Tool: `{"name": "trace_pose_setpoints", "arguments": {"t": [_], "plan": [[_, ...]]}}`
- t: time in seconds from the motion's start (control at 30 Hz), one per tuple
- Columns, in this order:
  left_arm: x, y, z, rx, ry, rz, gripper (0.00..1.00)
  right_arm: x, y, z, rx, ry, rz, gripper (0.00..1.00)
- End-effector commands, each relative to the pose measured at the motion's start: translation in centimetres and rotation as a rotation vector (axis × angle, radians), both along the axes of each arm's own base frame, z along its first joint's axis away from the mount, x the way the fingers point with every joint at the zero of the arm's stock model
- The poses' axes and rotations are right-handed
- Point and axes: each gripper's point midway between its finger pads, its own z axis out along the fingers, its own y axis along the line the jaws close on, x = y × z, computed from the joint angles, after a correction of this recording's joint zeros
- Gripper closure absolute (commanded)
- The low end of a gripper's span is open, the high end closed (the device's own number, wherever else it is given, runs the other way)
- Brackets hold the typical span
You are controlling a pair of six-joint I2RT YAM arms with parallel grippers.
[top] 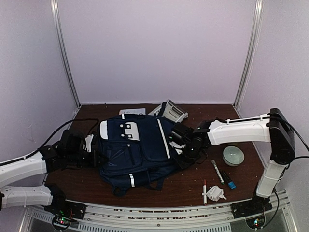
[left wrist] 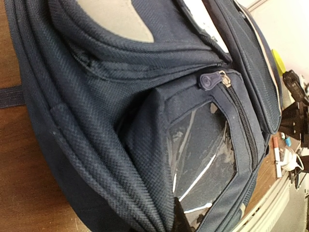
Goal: Pack the student bag
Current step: Zip the student bag into the second largest pocket of the bag.
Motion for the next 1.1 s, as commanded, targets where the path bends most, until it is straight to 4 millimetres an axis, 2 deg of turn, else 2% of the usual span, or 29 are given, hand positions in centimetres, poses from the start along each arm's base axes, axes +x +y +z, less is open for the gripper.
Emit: {"name": "trace_pose_setpoints", "arguments": {"t": [0.0,0.1,0.17,0.2,0.3,0.37,0.4,0.47,0.53,0.6,0.73,0.77,0.83,0.9,0.93,0.97,1.07], "plan": [[1.8,2.0,2.3,0.077,-0.122,0.071,1.00,1.6,-5.0,0.3,-0.071,-0.018,-0.064,1.00],[2.1,3.9,2.0,0.111,-0.101,0.143,1.00,3.0,-7.3,0.7,-0.093,-0.042,-0.117,1.00],[2.2,5.4,1.9,0.123,-0.089,0.199,1.00,3.8,-7.9,1.4,-0.098,-0.067,-0.134,1.00],[2.2,6.1,2.0,0.124,-0.085,0.226,1.00,4.0,-7.5,1.7,-0.087,-0.072,-0.127,1.00],[2.5,7.9,2.7,0.122,-0.110,0.302,0.98,2.7,-3.8,1.8,0.014,-0.036,-0.044,1.00],[2.9,8.2,4.4,0.110,-0.183,0.319,0.64,1.8,-1.4,1.9,0.080,-0.011,0.004,1.00],[3.2,7.9,5.6,0.083,-0.229,0.306,0.52,1.2,-0.2,2.0,0.127,0.019,0.019,1.00],[3.5,6.5,8.3,0.034,-0.322,0.248,0.46,1.0,1.2,2.2,0.194,0.050,0.028,1.00],[3.4,4.2,11.3,0.054,-0.441,0.154,0.46,0.8,2.1,2.4,0.234,0.069,0.038,1.00],[2.8,1.0,13.6,0.099,-0.553,0.026,0.46,0.6,2.6,2.5,0.256,0.085,0.045,1.00],[0.6,-8.4,15.8,0.179,-0.762,-0.324,0.50,0.5,3.0,2.6,0.283,0.101,0.043,1.00],[0.0,-11.4,14.5,0.234,-0.770,-0.442,0.52,0.6,3.0,2.6,0.287,0.101,0.040,1.00],[-1.6,-16.2,13.0,0.326,-0.810,-0.653,0.58,0.7,3.0,2.6,0.307,0.115,0.029,1.00],[-2.4,-19.7,11.1,0.390,-0.832,-0.790,0.68,0.9,2.8,2.7,0.325,0.116,0.018,1.00],[-2.0,-20.9,10.2,0.407,-0.836,-0.810,0.68,1.0,2.7,2.8,0.327,0.113,0.012,1.00],[-1.6,-21.8,9.4,0.420,-0.844,-0.828,0.65,1.0,2.7,2.8,0.333,0.113,0.008,1.00],[-0.2,-23.9,6.8,0.524,-0.845,-0.882,0.47,0.8,3.0,3.0,0.370,0.125,0.002,1.00]]}}
